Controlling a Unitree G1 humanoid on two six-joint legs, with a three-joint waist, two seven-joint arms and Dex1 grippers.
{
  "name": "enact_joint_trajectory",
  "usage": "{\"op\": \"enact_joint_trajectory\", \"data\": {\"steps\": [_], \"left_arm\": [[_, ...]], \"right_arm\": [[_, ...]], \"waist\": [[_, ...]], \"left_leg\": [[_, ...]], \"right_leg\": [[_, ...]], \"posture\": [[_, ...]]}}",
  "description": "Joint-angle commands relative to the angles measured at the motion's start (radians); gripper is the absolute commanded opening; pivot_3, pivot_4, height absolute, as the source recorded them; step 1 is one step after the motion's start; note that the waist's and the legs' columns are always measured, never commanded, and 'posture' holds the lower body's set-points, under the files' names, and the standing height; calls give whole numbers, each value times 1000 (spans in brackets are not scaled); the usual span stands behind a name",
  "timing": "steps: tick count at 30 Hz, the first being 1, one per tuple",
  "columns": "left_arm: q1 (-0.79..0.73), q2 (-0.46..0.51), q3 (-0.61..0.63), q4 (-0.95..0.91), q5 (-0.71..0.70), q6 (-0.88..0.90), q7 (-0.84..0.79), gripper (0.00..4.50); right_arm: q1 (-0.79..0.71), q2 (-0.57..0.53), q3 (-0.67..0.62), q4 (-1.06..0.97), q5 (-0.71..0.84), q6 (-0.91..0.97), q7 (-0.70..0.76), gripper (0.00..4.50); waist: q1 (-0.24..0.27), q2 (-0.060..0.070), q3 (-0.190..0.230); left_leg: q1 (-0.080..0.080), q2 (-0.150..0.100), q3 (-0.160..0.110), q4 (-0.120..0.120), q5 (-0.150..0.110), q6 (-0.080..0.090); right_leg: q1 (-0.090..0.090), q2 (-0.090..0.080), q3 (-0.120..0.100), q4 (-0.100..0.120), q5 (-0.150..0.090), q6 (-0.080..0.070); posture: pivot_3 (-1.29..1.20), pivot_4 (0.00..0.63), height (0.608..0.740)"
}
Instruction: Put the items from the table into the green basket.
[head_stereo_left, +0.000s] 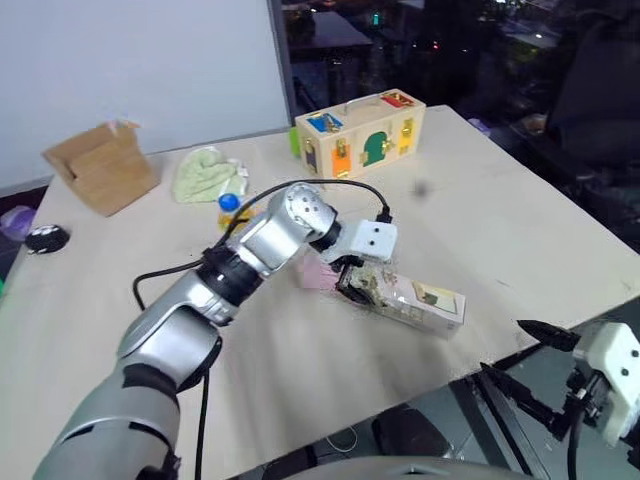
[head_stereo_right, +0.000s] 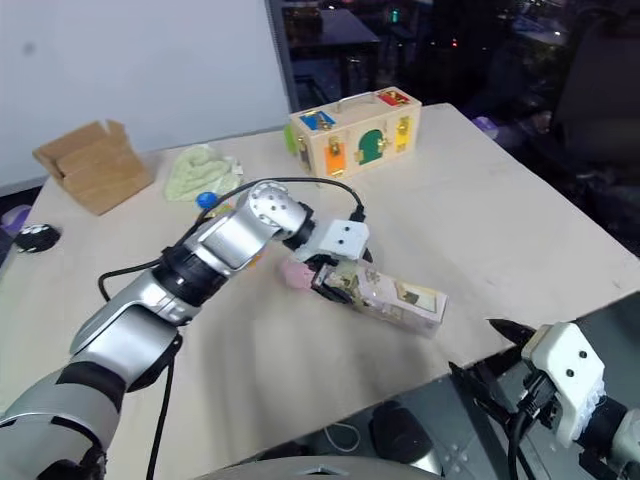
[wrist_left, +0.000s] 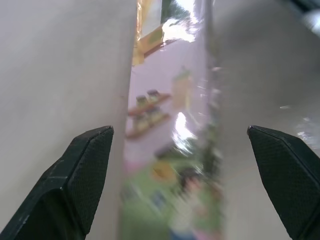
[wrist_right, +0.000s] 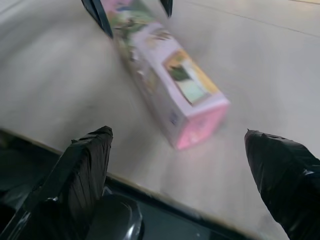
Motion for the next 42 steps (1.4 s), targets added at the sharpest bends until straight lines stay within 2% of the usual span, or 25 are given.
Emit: {"op": "enact_joint_trajectory", "data": {"steps": [1, 5, 10, 11, 14, 15, 16, 22, 26, 35, 42], "left_arm": [[-45, -38, -25, 66, 82, -39, 3, 4500], [-49, -55, -85, 120, 208, -74, 21, 4500], [3, -33, -100, 45, 244, -29, -60, 4500], [14, -30, -98, 33, 248, -18, -70, 3957], [49, -7, -85, -29, 253, 12, -96, 2919], [57, -3, -79, -44, 254, 24, -98, 2289], [62, 0, -64, -58, 248, 39, -95, 2047], [72, 19, 34, -168, 178, 176, -127, 2047], [80, 56, 102, -236, 133, 271, -117, 2047], [79, 45, 186, -286, 60, 384, -38, 2047], [79, 59, 195, -291, 34, 412, 17, 2047]], "right_arm": [[16, 1, -18, -35, 10, -54, -35, 4490], [38, -6, 9, -35, 16, -93, -70, 4490], [67, -10, 24, -35, 20, -124, -96, 4490], [70, -8, 27, -35, 16, -125, -98, 4500], [58, -8, 48, -35, -1, -116, -106, 4500], [53, -8, 55, -35, -4, -114, -109, 4500], [45, -8, 61, -35, -9, -107, -111, 4500], [-2, -15, 74, -13, -30, -84, -103, 4500], [-95, -32, 79, 13, -12, -54, -108, 4500], [-255, -30, 69, 105, 14, -16, -122, 4500], [-312, -58, 41, 223, 15, -32, -56, 4500]], "waist": [[-35, -2, 1], [-84, -6, 5], [-129, -9, 11], [-136, -10, 11], [-139, -10, 12], [-139, -10, 12], [-138, -10, 12], [-133, -10, 13], [-128, -10, 13], [-47, -9, 13], [13, -8, 13]], "left_leg": [[0, 0, 1, -1, 0, 0], [1, 0, 1, -3, 0, 0], [2, 1, 1, -4, 0, 0], [2, 1, 1, -5, 0, 0], [3, 2, 0, -5, 0, 0], [3, 2, 0, -5, 0, 0], [3, 2, 0, -5, 0, 0], [3, 2, 0, -5, 0, 0], [3, 1, 0, -5, 0, 0], [3, 0, 1, -5, 0, 1], [2, -1, 2, -5, 0, 1]], "right_leg": [[0, 0, 1, 0, 0, 0], [0, 0, 2, 0, -1, 1], [-1, -1, 3, 0, -1, 1], [-1, -1, 3, 0, -1, 2], [-1, -2, 5, 0, -1, 2], [-1, -2, 6, 0, -1, 2], [0, -2, 6, 0, -1, 2], [-1, -2, 6, 0, -1, 2], [-2, -2, 7, 1, -1, 2], [-2, -1, 6, 1, -1, 3], [-2, -1, 3, 1, -1, 3]], "posture": [[-488, 21, 740], [-504, 27, 740], [-498, 33, 740], [-496, 33, 740], [-480, 34, 740], [-477, 33, 740], [-470, 32, 740], [-443, 23, 740], [-404, 8, 740], [-340, 0, 740], [-308, 0, 740]]}}
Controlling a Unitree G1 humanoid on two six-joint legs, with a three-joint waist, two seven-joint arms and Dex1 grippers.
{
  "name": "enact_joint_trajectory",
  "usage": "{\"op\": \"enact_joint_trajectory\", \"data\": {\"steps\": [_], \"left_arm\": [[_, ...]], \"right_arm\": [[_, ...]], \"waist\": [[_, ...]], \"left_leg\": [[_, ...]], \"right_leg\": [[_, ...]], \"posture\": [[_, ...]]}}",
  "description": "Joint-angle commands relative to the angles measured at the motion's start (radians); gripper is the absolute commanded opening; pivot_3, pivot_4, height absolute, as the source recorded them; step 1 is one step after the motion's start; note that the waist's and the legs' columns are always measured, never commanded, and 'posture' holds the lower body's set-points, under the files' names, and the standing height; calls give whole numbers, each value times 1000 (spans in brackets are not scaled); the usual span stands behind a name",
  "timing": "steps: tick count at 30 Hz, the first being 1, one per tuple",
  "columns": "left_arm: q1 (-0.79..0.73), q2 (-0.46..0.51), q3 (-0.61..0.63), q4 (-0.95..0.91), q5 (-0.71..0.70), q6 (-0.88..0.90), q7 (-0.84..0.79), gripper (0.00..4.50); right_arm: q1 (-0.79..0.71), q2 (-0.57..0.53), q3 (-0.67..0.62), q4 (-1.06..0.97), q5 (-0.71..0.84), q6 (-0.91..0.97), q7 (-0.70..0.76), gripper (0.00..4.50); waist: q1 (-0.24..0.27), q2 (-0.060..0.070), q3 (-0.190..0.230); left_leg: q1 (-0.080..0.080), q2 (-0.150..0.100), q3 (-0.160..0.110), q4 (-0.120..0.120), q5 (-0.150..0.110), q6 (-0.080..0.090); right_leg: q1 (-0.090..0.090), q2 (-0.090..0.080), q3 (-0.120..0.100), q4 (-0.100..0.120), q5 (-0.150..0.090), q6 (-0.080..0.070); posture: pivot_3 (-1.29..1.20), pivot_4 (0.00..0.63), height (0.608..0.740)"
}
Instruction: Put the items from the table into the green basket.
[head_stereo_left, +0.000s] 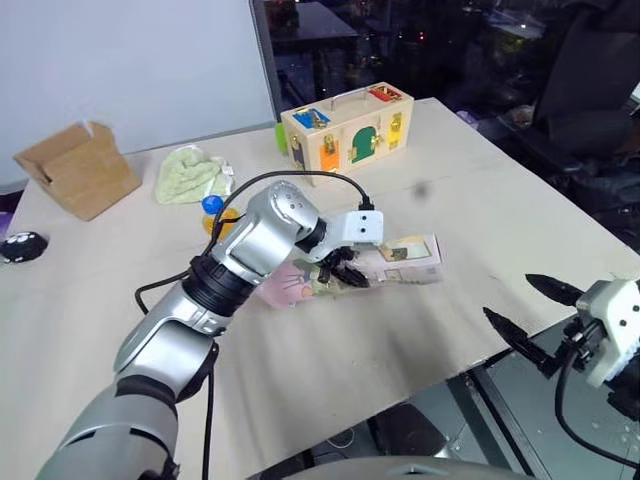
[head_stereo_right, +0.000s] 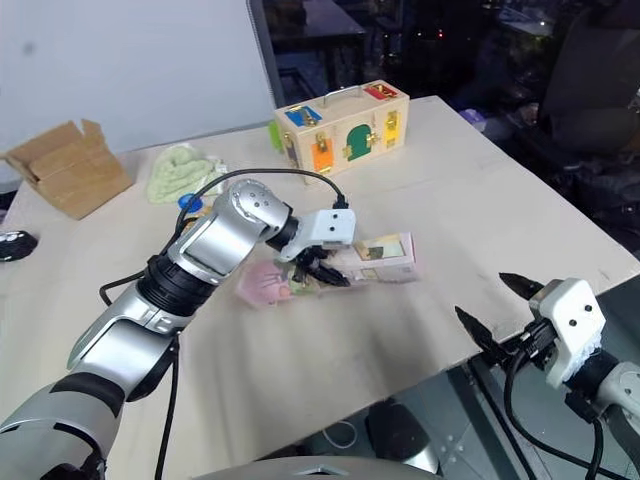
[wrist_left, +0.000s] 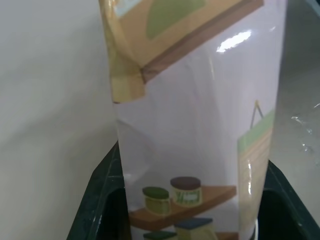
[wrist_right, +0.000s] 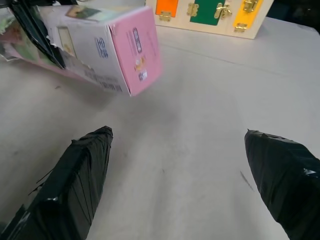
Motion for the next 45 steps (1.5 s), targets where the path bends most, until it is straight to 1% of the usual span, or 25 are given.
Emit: {"op": "enact_joint_trajectory", "data": {"steps": [1, 3, 9, 10, 12, 15, 18, 21, 24, 29, 34, 36, 38, 39, 40, 41, 43, 45], "left_arm": [[-14, 10, 39, -39, -19, 10, 28, 2047], [-12, 13, 35, -44, -25, 14, 36, 2047], [-7, 19, 25, -43, -42, 5, 52, 2047], [-11, 17, 24, -34, -44, -1, 54, 2047], [-24, 14, 25, -12, -47, -10, 57, 2047], [-44, 7, 35, 23, -55, -8, 62, 2047], [-60, 4, 44, 49, -60, -6, 64, 2047], [-80, 2, 65, 49, -85, 20, 62, 2047], [-120, -2, 110, 49, -130, 73, 64, 2047], [-277, -21, 258, 119, -230, 214, 109, 2047], [-468, 2, 431, 280, -283, 295, 234, 2047], [-562, 17, 533, 395, -297, 325, 333, 2047], [-631, 36, 598, 493, -301, 338, 415, 2047], [-663, 66, 629, 554, -281, 306, 484, 2047], [-678, 119, 651, 616, -245, 244, 559, 2047], [-687, 163, 687, 670, -228, 190, 633, 2047], [-671, 228, 700, 726, -188, 77, 722, 2047], [-634, 271, 697, 757, -155, -30, 785, 2047]], "right_arm": [[-44, -36, -49, 77, 6, -25, 54, 4500], [-81, -56, -54, 148, 0, -28, 75, 4500], [-296, -148, -47, 452, 10, -50, 191, 4500], [-339, -175, -39, 499, 26, -61, 258, 4500], [-381, -240, -27, 528, 98, -45, 430, 4500], [-446, -294, 13, 546, 130, -47, 556, 4500], [-556, -306, 69, 564, 162, -38, 616, 4500], [-653, -292, 116, 578, 185, -18, 636, 4500], [-713, -276, 143, 579, 203, -8, 648, 4500], [-841, -227, 182, 597, 217, 13, 596, 4500], [-988, -153, 218, 617, 230, 80, 469, 4500], [-1043, -120, 230, 618, 253, 114, 433, 4500], [-1078, -99, 241, 617, 256, 123, 422, 4500], [-1103, -88, 258, 618, 252, 127, 422, 4500], [-1142, -73, 285, 628, 257, 138, 434, 4500], [-1180, -60, 312, 645, 253, 146, 447, 4500], [-1240, -40, 360, 692, 222, 140, 480, 4500], [-1295, -24, 402, 751, 179, 123, 498, 4500]], "waist": [[11, 0, 0], [22, 0, 0], [37, 1, 0], [37, 2, 1], [40, 6, 2], [49, 6, 2], [50, 7, 2], [55, 7, 2], [66, 7, 2], [88, 8, 3], [103, 10, 3], [109, 10, 4], [115, 11, 5], [117, 12, 5], [134, 13, 5], [135, 14, 6], [136, 15, 7], [145, 15, 7]], "left_leg": [[0, 0, 0, 0, 0, 0], [0, -1, 1, 1, 0, 0], [0, -2, 2, 2, 0, 0], [0, -1, 2, 2, 0, 0], [0, -2, 3, 2, 0, 0], [0, -1, 1, 2, 0, 0], [0, -1, 0, 2, 0, 0], [-1, -2, 0, 3, 0, 0], [-2, -2, -1, 3, 0, 0], [-5, -2, -3, 4, 0, 0], [-6, -2, -5, 6, 0, 0], [-6, -2, -6, 6, 0, 0], [-7, -2, -8, 6, 0, 0], [-7, -3, -8, 6, 0, 0], [-7, -3, -8, 6, 0, 0], [-6, -3, -7, 6, 0, 0], [-4, -4, -7, 6, 0, 0], [-1, -4, -7, 4, 0, 0]], "right_leg": [[0, 0, 0, 0, 0, 0], [0, 0, 1, 0, 0, 0], [0, -1, 2, 0, 0, 0], [0, 0, 2, 0, 0, 0], [0, 0, 3, 0, 0, 0], [0, 1, 2, 1, 1, 1], [0, 1, 0, 1, 1, 1], [0, 0, 0, 1, 1, 2], [0, 0, 0, 1, 1, 2], [-2, 0, -2, 1, 1, 2], [-3, 0, -4, 2, 1, 2], [-3, 0, -5, 3, 1, 2], [-4, 0, -6, 4, 1, 2], [-4, -1, -6, 5, 1, 2], [-4, -1, -6, 5, 1, 1], [-4, -2, -6, 8, 2, 0], [-5, -2, -5, 11, 3, -1], [-5, -1, -4, 14, 3, -1]], "posture": [[-307, 0, 740], [-307, 0, 740], [-305, 0, 740], [-305, 0, 740], [-296, 0, 740], [-286, 0, 740], [-271, 0, 740], [-254, 0, 740], [-244, 0, 740], [-220, 0, 740], [-188, 0, 740], [-167, 0, 740], [-128, 0, 740], [-111, 0, 740], [-84, 0, 740], [-73, 0, 740], [-38, 0, 740], [-4, 0, 740]]}}
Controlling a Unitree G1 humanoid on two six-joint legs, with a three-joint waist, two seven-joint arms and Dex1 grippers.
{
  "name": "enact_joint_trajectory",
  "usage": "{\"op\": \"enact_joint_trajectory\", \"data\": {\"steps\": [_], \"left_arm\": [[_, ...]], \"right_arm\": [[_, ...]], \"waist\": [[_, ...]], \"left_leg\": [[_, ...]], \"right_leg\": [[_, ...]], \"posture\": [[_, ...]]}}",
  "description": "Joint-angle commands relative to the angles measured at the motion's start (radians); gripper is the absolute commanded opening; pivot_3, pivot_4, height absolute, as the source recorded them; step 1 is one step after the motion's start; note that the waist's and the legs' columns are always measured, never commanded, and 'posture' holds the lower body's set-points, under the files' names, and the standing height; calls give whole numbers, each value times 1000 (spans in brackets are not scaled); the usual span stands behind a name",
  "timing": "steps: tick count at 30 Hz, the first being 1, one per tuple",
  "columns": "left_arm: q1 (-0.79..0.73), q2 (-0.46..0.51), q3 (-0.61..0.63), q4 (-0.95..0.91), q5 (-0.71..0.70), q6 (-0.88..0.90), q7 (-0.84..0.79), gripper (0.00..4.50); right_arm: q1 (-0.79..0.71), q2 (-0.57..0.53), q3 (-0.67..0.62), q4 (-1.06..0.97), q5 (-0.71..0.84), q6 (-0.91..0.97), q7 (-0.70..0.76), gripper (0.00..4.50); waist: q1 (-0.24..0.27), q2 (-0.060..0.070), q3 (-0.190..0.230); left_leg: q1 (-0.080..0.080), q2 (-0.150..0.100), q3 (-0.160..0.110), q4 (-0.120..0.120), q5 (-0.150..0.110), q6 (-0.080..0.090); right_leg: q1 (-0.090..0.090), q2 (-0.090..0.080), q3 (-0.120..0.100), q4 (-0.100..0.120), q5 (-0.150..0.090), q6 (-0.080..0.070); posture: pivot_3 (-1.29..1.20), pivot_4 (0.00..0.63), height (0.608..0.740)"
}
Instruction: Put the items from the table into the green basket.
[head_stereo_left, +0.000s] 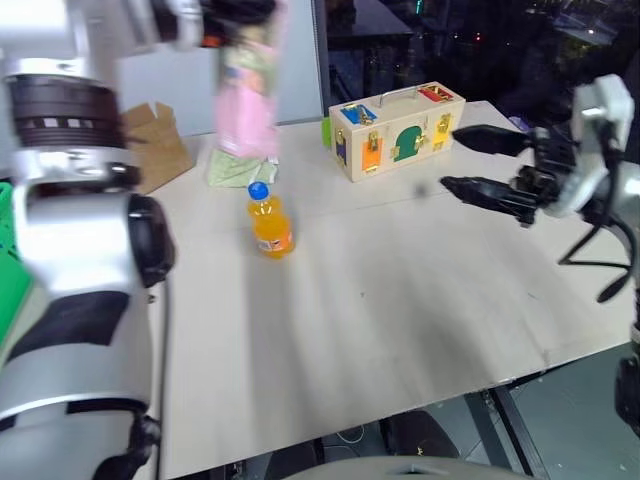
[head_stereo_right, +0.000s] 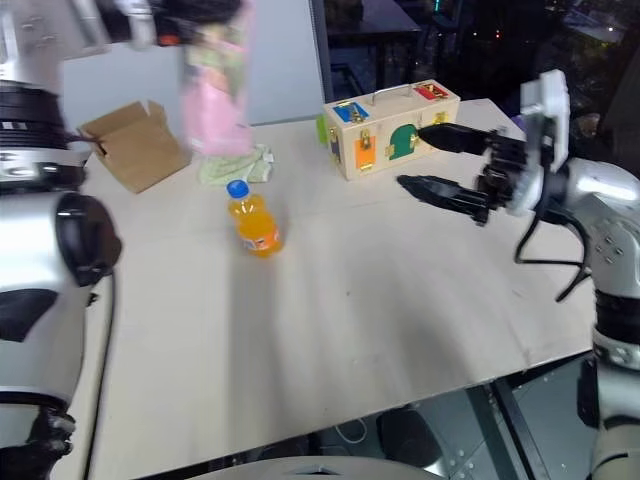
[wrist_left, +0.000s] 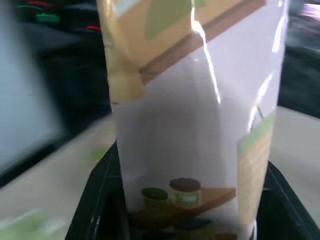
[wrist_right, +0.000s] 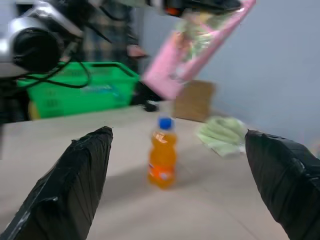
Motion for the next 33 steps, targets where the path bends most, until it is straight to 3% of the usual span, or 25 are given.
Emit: {"op": "enact_joint_trajectory", "data": {"steps": [1, 5, 9, 16, 26, 33], "left_arm": [[27, 74, 41, 37, 49, -198, 109, 2047], [113, 173, 74, 140, 71, -383, 167, 2047], [205, 263, 85, 267, 83, -556, 152, 2047], [302, 359, 79, 432, 123, -708, 159, 2047], [406, 411, 107, 535, 144, -946, 240, 2047], [375, 465, 175, 545, 114, -1071, 361, 2047]], "right_arm": [[-90, 22, 49, 80, -60, -34, 35, 4500], [-162, 52, 99, 138, -110, -70, 99, 4500], [-187, 85, 122, 162, -134, -83, 121, 4500], [-216, 134, 124, 192, -166, -93, 116, 4500], [-212, 180, 133, 154, -168, -76, 112, 4500], [-184, 183, 116, 78, -149, -45, 85, 4500]], "waist": [[20, 0, 0], [88, -1, 0], [149, -2, -1], [226, -7, -3], [240, -9, -4], [210, -10, -5]], "left_leg": [[0, 0, -1, 0, 0, 0], [-2, 0, -1, 1, 0, 0], [-16, -1, -1, 5, 0, -1], [-32, -4, -8, 15, 3, -4], [-28, -4, -13, 16, 4, -5], [-28, -3, -13, 16, 4, -6]], "right_leg": [[0, 0, -1, 0, 0, 0], [-2, -1, -2, 1, 1, -1], [-14, -1, -2, 3, 1, -2], [-23, -2, -10, 4, 1, -2], [-22, -1, -14, 14, 2, -3], [-22, -1, -14, 18, 2, -3]], "posture": [[7, 0, 740], [57, 0, 740], [85, 0, 740], [90, 0, 740], [92, 0, 740], [55, 0, 740]]}}
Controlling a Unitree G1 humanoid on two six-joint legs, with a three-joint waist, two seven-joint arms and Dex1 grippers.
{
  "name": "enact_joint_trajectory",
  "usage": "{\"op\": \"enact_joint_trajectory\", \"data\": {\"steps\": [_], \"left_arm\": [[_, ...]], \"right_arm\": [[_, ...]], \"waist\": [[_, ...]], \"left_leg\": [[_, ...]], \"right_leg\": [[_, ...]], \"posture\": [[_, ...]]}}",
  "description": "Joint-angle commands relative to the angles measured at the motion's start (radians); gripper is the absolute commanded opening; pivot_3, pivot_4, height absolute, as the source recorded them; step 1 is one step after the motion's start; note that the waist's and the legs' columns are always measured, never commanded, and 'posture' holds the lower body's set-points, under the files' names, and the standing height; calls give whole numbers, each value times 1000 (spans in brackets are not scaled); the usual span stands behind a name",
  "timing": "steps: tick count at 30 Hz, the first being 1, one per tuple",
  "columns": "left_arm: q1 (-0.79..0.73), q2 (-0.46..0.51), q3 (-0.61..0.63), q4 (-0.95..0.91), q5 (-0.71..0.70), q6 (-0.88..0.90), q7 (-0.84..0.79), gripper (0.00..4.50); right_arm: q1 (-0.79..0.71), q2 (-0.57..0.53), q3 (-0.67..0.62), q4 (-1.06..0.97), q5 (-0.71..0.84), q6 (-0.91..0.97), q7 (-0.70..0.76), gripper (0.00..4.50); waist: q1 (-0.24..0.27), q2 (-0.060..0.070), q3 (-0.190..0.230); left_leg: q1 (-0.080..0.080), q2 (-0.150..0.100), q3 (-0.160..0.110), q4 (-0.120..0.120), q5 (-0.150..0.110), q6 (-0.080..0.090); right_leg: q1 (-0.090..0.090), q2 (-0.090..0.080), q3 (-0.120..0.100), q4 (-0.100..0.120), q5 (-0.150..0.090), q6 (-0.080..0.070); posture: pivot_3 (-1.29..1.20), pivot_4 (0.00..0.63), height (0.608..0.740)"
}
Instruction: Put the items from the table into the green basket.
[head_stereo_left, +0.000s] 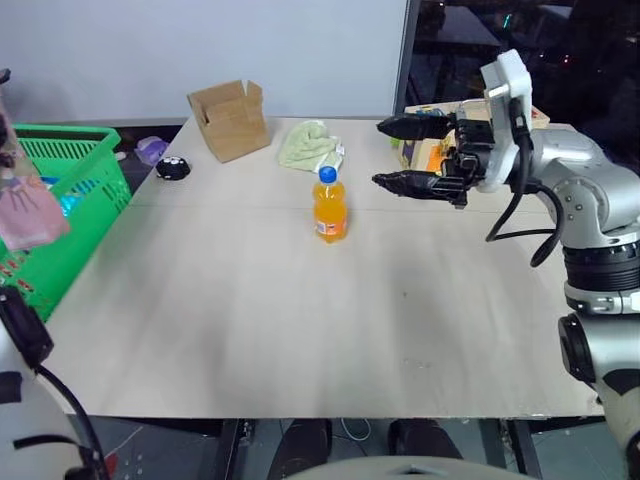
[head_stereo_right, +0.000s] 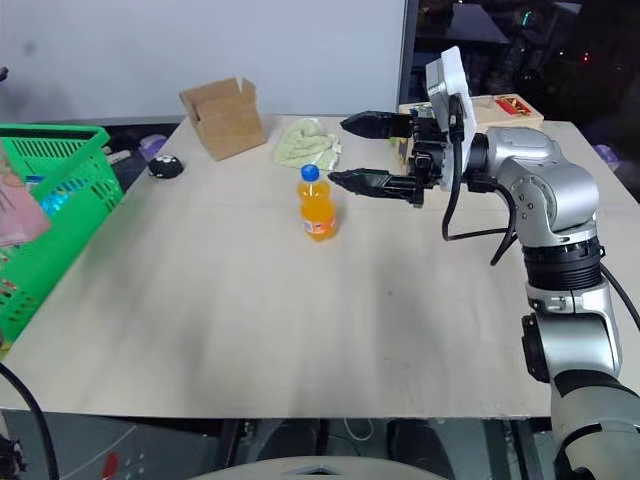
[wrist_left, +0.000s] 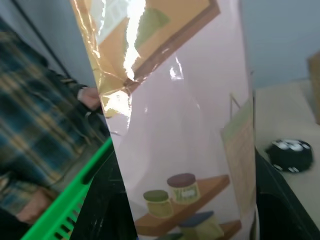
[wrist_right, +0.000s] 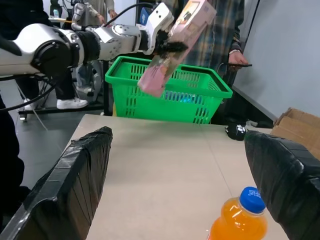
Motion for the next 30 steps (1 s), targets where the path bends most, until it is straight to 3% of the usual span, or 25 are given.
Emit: {"op": "enact_joint_trajectory", "data": {"steps": [1, 8, 15, 22, 27, 30], "left_arm": [[-54, 70, 48, -36, -18, -103, 64, 2047], [-49, 93, 11, -25, 54, -148, 151, 2047], [117, 99, 29, -5, 61, -167, 193, 2047], [289, 133, 11, 6, 105, -115, 333, 2047], [279, 119, 84, -11, 32, -123, 309, 4361], [202, 64, 93, -63, -22, -134, 125, 4444]], "right_arm": [[8, -8, -28, -62, 24, 14, -17, 4500], [21, -10, -26, -80, 30, 20, -25, 4500], [42, -8, -10, -107, 26, 14, -23, 4500], [46, -11, 0, -114, 21, 17, -19, 4500], [60, -15, 2, -130, 22, 23, -25, 4500], [75, -24, -3, -140, 22, 25, -27, 4500]], "waist": [[-8, -1, -1], [-16, -2, -1], [-18, -3, -3], [-27, -5, -4], [-22, -8, -6], [-12, -10, -8]], "left_leg": [[0, 0, 0, 0, 0, 0], [0, 0, 1, 0, 0, 0], [0, 0, 1, 0, 0, 0], [0, 0, 0, 0, 0, 0], [0, -1, 0, 0, 0, 0], [0, -1, 0, 0, 0, 0]], "right_leg": [[0, 0, 0, 0, 0, 0], [0, -1, 0, 0, 0, 0], [0, -1, 0, 0, 0, 0], [0, -1, 0, 1, 0, 0], [0, -1, 0, 1, 0, 0], [0, -1, -2, 1, 0, 0]], "posture": [[53, 0, 740], [59, 0, 740], [56, 0, 740], [57, 0, 740], [43, 0, 740], [38, 0, 740]]}}
